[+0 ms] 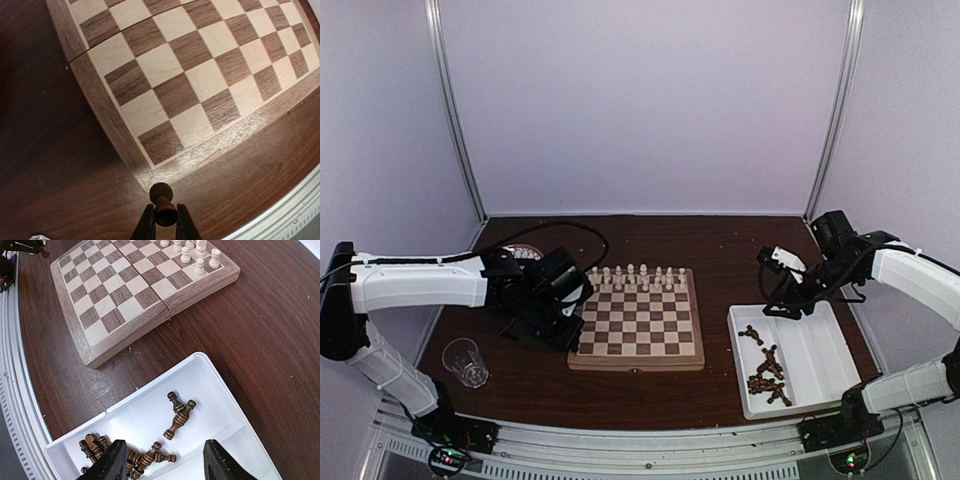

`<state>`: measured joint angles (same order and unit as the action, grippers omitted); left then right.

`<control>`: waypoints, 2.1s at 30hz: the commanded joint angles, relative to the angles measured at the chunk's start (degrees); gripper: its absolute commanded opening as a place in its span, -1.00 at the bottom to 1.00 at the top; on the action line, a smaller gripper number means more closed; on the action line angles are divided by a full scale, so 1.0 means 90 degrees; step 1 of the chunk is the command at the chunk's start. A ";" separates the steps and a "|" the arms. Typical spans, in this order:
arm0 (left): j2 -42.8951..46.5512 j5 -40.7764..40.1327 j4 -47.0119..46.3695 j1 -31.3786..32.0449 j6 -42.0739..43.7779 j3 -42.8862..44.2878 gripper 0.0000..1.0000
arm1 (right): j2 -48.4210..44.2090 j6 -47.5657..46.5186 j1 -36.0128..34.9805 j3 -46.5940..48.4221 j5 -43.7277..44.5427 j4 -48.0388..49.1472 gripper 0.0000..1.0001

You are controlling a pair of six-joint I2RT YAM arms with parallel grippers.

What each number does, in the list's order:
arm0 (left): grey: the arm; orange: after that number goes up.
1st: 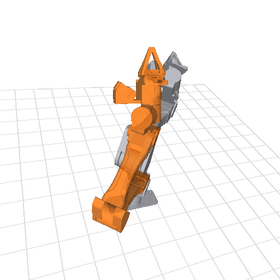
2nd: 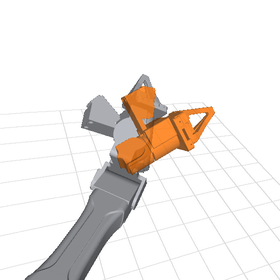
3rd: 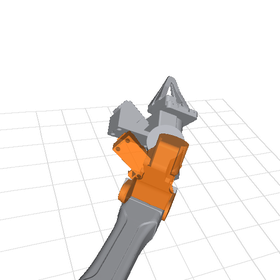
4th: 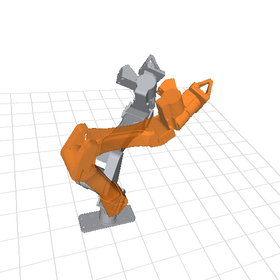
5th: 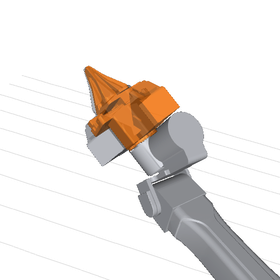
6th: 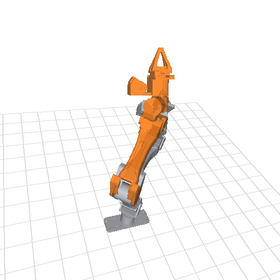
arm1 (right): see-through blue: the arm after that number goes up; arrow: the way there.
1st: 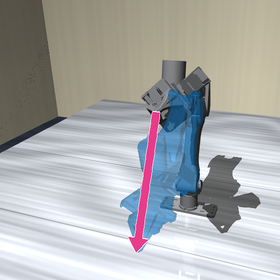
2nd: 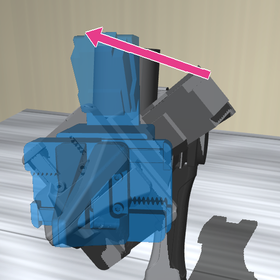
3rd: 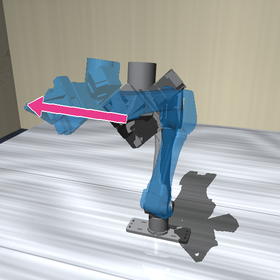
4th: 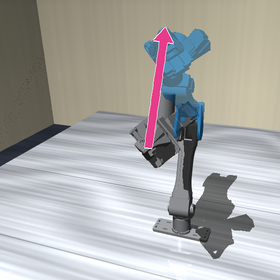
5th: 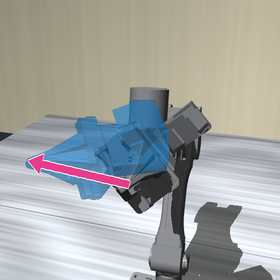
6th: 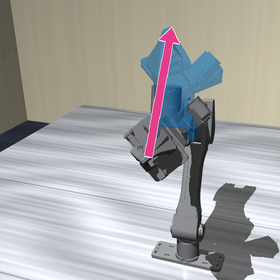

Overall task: Set up the chess pieces on the board
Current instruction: Place the rook at h8.

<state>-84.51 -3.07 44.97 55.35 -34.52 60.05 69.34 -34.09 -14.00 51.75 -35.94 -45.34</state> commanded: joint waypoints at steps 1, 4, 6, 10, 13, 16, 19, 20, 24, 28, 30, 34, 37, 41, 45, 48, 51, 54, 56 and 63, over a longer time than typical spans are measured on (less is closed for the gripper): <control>0.0107 -0.0284 -0.0434 -0.0248 0.0194 -0.0257 -0.90 | -0.0004 0.0028 0.0022 -0.0110 0.0092 0.0052 0.10; 0.0007 -0.0258 -0.0644 -0.0328 0.0258 -0.0300 -0.90 | -0.0009 0.0026 0.0022 -0.0124 0.0111 0.0050 0.10; -0.0049 -0.0164 -0.0819 -0.0347 0.0262 -0.0323 -0.90 | -0.0001 0.0026 0.0022 -0.0129 0.0121 0.0057 0.10; -0.0293 -0.0010 -0.1068 -0.0355 0.0276 -0.0275 -0.88 | 0.0028 0.0028 0.0023 -0.0125 0.0154 0.0055 0.10; -0.0514 0.0083 -0.1182 -0.0350 0.0286 -0.0193 -0.88 | 0.0055 0.0031 0.0022 -0.0125 0.0156 0.0055 0.10; -0.0645 0.0072 -0.1161 -0.0354 0.0281 -0.0103 -0.88 | 0.0074 0.0029 0.0022 -0.0123 0.0146 0.0032 0.10; -0.0613 0.0053 -0.1172 -0.0350 0.0248 -0.0144 -0.88 | 0.0078 0.0020 0.0022 -0.0134 0.0144 0.0044 0.10; -0.0601 0.0073 -0.1191 -0.0350 0.0237 -0.0174 -0.88 | 0.0083 0.0018 0.0022 -0.0134 0.0141 0.0046 0.10; -0.0655 0.0209 -0.1256 -0.0352 0.0194 -0.0268 -0.87 | 0.0115 0.0018 0.0022 -0.0125 0.0131 0.0047 0.09; -0.0686 0.0240 -0.1347 -0.0350 0.0167 -0.0334 -0.87 | 0.0127 0.0010 0.0022 -0.0116 0.0131 0.0034 0.09; -0.0712 0.0220 -0.1361 -0.0350 0.0154 -0.0335 -0.87 | 0.0127 0.0018 0.0022 -0.0110 0.0127 0.0021 0.09; -0.0755 0.0177 -0.1355 -0.0350 0.0138 -0.0320 -0.87 | 0.0109 0.0010 0.0022 -0.0115 0.0117 -0.0006 0.09; -0.0766 0.0087 -0.1316 -0.0350 0.0123 -0.0315 -0.86 | 0.0102 0.0008 0.0022 -0.0123 0.0117 -0.0010 0.09; -0.0812 0.0003 -0.1208 -0.0350 0.0114 -0.0277 -0.86 | 0.0108 0.0008 0.0022 -0.0115 0.0098 -0.0028 0.09; -0.0852 -0.0004 -0.1170 -0.0351 0.0113 -0.0266 -0.86 | 0.0109 -0.0002 0.0022 -0.0125 0.0088 -0.0030 0.09; -0.0878 -0.0076 -0.1084 -0.0352 0.0098 -0.0242 -0.86 | 0.0117 -0.0008 0.0022 -0.0116 0.0078 -0.0030 0.09; -0.0910 -0.0086 -0.1014 -0.0350 0.0107 -0.0199 -0.81 | 0.0127 -0.0016 0.0022 -0.0117 0.0078 -0.0040 0.09; -0.0905 -0.0040 -0.0982 -0.0342 0.0119 -0.0172 -0.61 | 0.0146 -0.0012 0.0017 -0.0115 0.0073 -0.0045 0.09; -0.0881 -0.0041 -0.0936 -0.0340 0.0130 -0.0150 -0.47 | 0.0147 -0.0012 0.0022 -0.0105 0.0068 -0.0055 0.09; -0.0542 -0.0016 -0.0927 -0.0321 0.0135 -0.0085 -0.18 | 0.0147 -0.0012 0.0022 -0.0096 0.0058 -0.0076 0.09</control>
<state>-91.70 -2.79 36.21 52.53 -33.30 57.58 70.48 -34.15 -14.00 51.11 -35.53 -45.36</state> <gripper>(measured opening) 0.393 0.547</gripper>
